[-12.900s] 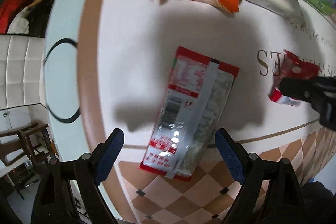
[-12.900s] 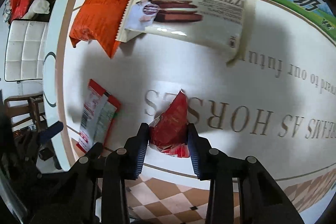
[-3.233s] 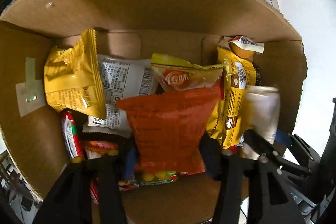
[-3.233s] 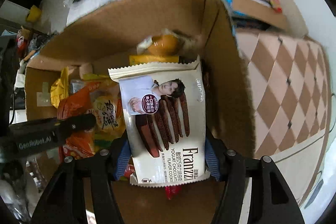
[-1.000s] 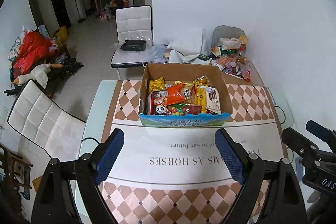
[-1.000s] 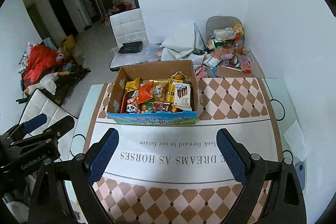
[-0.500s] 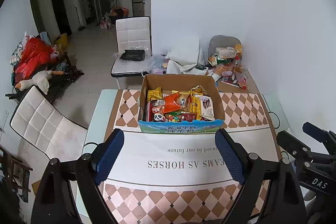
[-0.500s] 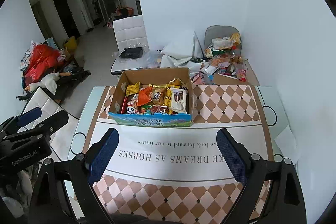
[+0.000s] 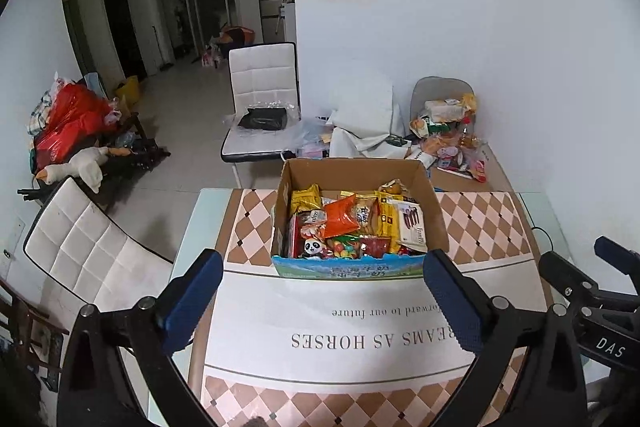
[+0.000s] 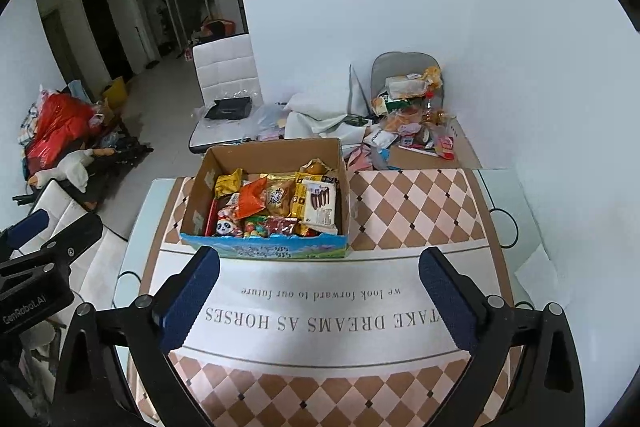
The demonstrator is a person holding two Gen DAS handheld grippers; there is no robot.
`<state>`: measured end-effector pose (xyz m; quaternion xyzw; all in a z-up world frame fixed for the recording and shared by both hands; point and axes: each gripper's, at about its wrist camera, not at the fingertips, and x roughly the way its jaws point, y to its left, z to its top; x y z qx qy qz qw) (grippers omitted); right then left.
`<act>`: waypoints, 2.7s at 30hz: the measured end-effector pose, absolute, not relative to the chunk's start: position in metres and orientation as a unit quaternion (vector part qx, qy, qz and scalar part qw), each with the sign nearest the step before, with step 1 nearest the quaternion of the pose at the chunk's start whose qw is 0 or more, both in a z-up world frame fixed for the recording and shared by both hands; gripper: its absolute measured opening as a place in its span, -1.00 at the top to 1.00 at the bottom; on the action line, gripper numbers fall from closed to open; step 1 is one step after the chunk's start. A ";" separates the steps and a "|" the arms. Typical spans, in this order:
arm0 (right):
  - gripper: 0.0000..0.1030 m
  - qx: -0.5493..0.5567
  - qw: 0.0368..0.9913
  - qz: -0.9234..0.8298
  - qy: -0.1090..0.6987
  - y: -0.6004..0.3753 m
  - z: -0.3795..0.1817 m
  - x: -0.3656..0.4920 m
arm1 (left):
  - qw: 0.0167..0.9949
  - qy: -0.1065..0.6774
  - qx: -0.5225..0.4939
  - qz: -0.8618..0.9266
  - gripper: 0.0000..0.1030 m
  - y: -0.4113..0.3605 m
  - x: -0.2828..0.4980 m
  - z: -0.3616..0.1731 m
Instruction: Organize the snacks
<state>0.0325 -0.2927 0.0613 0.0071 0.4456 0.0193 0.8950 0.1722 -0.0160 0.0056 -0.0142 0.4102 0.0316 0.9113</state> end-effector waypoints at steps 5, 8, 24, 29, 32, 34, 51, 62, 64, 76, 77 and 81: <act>-0.98 -0.002 0.902 0.012 0.432 -0.287 0.056 0.046 | 0.910 0.413 -0.010 0.048 -0.99 -0.012 0.185 -0.007; -0.99 -0.007 0.902 0.009 0.431 -0.284 0.052 0.054 | 0.907 0.417 -0.015 0.052 -0.99 -0.009 0.189 -0.011; -0.99 -0.007 0.905 0.005 0.426 -0.278 0.054 0.068 | 0.908 0.416 -0.017 0.055 -0.99 -0.010 0.196 -0.014; -0.99 -0.007 0.905 0.004 0.426 -0.279 0.054 0.069 | 0.908 0.416 -0.012 0.053 -0.99 -0.010 0.195 -0.013; -0.99 -0.008 0.906 0.003 0.424 -0.278 0.055 0.069 | 0.907 0.418 -0.014 0.053 -0.99 -0.010 0.196 -0.013; -0.99 -0.008 0.906 0.003 0.423 -0.279 0.056 0.068 | 0.907 0.417 -0.013 0.052 -0.99 -0.010 0.195 -0.011; -0.99 -0.007 0.908 0.003 0.418 -0.280 0.063 0.064 | 0.911 0.409 -0.007 0.042 -0.99 -0.010 0.188 0.003; -0.99 -0.004 0.909 0.004 0.417 -0.282 0.067 0.062 | 0.912 0.408 -0.004 0.038 -0.99 -0.011 0.188 0.006; -0.99 -0.005 0.909 0.003 0.416 -0.281 0.067 0.062 | 0.912 0.408 -0.004 0.036 -0.99 -0.011 0.189 0.005; -0.99 -0.004 0.909 0.001 0.416 -0.283 0.071 0.058 | 0.912 0.409 -0.003 0.031 -0.99 -0.013 0.187 0.008; -0.99 -0.004 0.910 0.000 0.416 -0.284 0.072 0.058 | 0.912 0.409 -0.002 0.031 -0.99 -0.013 0.188 0.008; -0.99 -0.003 0.910 -0.002 0.414 -0.284 0.074 0.055 | 0.912 0.410 -0.005 0.032 -0.99 -0.014 0.186 0.008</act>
